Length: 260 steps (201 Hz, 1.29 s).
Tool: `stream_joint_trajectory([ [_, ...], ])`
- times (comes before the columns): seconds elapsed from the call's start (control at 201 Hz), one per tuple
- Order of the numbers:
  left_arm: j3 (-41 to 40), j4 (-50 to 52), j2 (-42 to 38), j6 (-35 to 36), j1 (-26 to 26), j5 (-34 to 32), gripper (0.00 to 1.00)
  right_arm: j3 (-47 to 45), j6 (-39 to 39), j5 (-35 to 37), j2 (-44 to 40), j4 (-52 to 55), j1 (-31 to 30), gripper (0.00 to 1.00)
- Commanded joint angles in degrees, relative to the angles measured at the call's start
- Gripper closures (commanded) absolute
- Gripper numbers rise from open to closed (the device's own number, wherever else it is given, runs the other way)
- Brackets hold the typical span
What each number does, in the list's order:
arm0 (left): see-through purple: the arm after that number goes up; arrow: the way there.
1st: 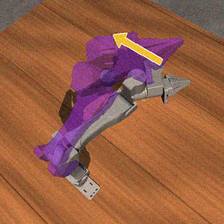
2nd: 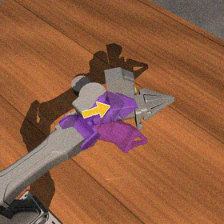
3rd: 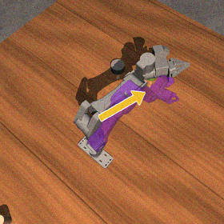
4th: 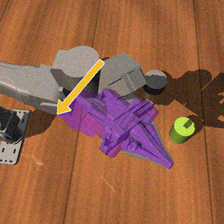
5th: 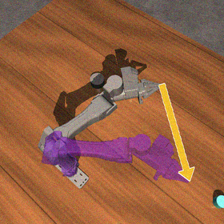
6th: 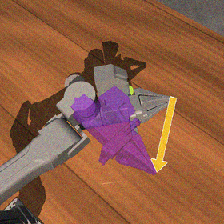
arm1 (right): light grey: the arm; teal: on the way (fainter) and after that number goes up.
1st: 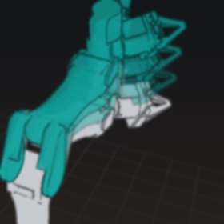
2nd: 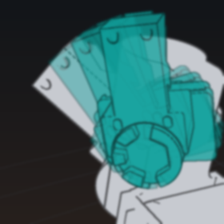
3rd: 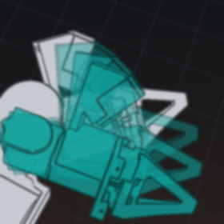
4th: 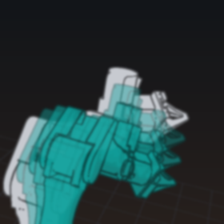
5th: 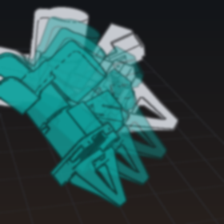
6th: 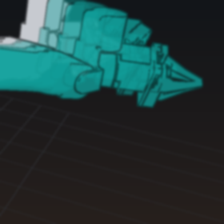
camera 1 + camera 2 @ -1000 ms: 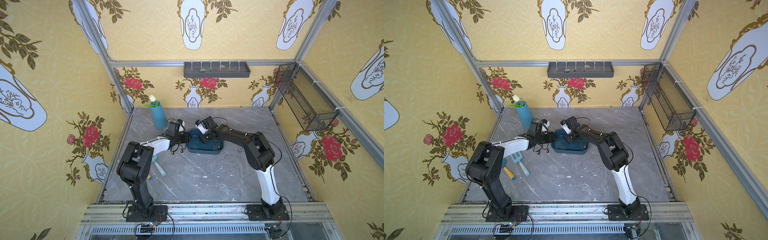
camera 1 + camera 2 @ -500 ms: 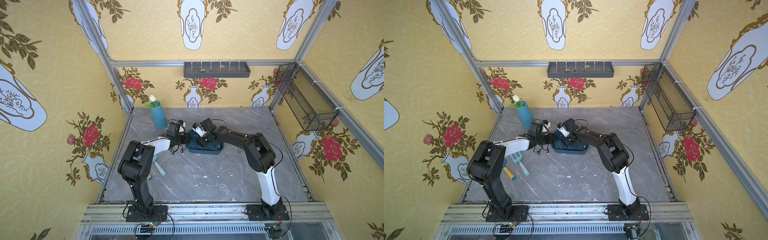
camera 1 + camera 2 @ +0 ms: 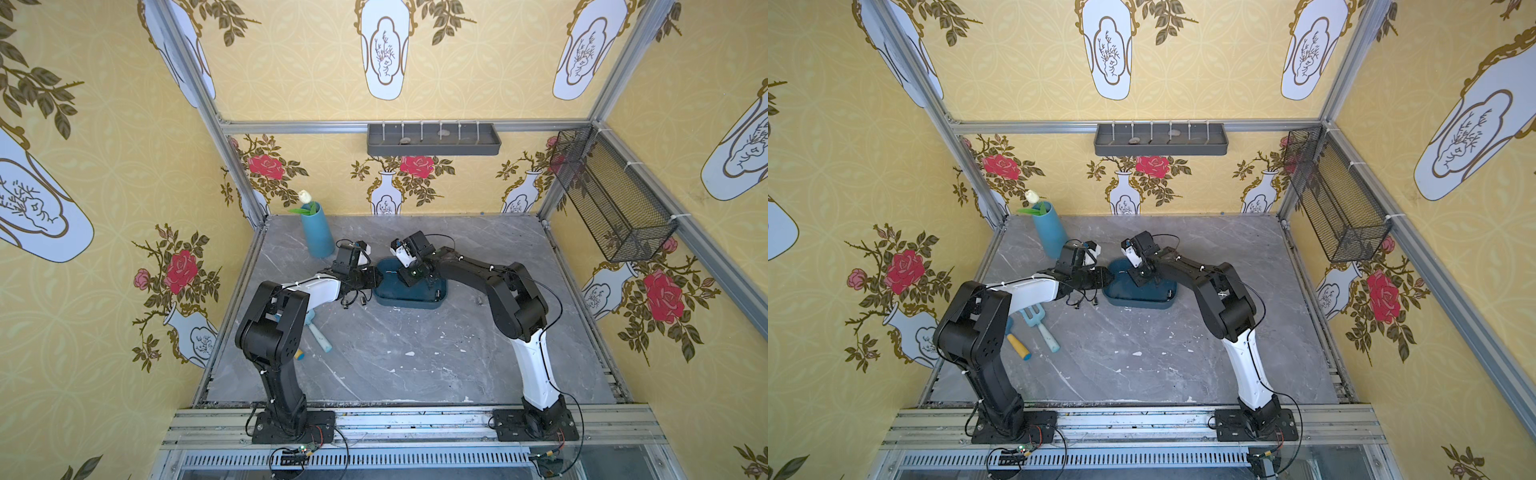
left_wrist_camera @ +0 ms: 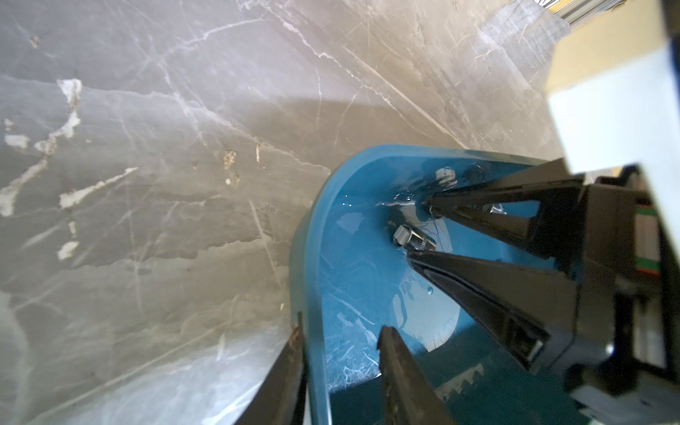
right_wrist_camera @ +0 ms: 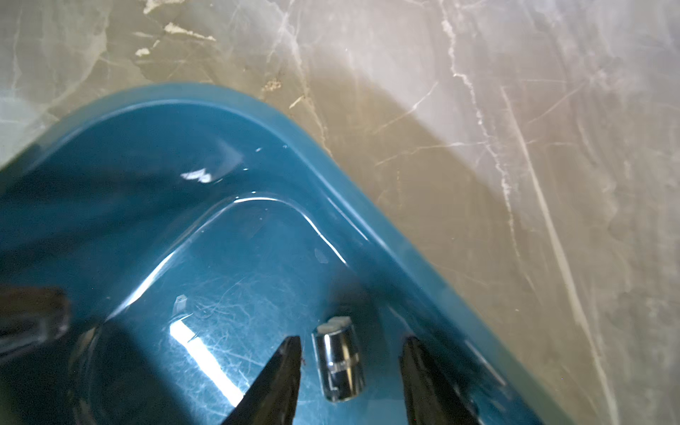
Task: Take out the socket from the storage box
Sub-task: Pick up the socket head from the storage box.
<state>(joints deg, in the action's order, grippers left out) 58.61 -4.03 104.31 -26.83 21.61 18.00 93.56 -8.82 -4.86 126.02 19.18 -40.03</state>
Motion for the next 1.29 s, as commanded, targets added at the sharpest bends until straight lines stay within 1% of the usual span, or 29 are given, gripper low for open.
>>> stream_joint_trajectory([
  [0.0,-0.4,-0.7,-0.1,0.5,-0.1,0.5,0.63,0.0,0.3,-1.0,0.4,-0.6,-0.2,0.52],
  [0.378,-0.2,-1.2,-0.1,0.3,0.0,0.9,0.64,-0.1,-0.9,0.2,1.9,-0.7,-0.6,0.57],
  [0.448,-0.3,-1.3,-0.2,0.3,0.0,0.9,0.64,0.0,-1.0,0.1,1.9,-0.6,-0.7,0.63],
  [0.513,-0.3,-1.3,-0.3,0.3,0.0,0.9,0.64,-0.1,-1.1,0.2,1.9,-0.9,-0.7,0.65],
  [0.582,-0.2,-1.3,-0.4,0.2,-0.1,0.8,0.64,-0.2,-1.1,0.1,1.9,-0.8,-0.7,0.72],
  [0.697,-0.2,-1.3,-0.4,0.4,0.0,0.9,0.64,-0.6,-1.2,0.2,1.2,-0.8,-0.7,0.78],
  [0.782,-0.2,-1.3,-0.5,0.5,-0.1,0.8,0.64,-1.1,-1.2,0.1,0.2,-1.1,-0.7,0.8],
  [0.966,-0.4,-1.5,-0.5,0.2,-0.1,0.5,0.64,-2.3,-0.2,0.4,-4.2,-0.6,-0.5,0.81],
  [1.065,-0.4,-1.3,-0.5,0.2,-0.1,0.0,0.64,-4.4,1.8,0.7,-8.6,0.2,0.5,0.81],
  [1.21,-0.3,-1.2,-1.1,0.1,0.0,-0.7,0.64,-8.7,7.4,0.7,-16.2,2.0,4.7,0.82],
  [1.289,0.2,-0.6,-1.3,0.2,-0.1,-1.0,0.64,-11.6,11.1,-0.8,-19.8,3.9,9.0,0.82],
])
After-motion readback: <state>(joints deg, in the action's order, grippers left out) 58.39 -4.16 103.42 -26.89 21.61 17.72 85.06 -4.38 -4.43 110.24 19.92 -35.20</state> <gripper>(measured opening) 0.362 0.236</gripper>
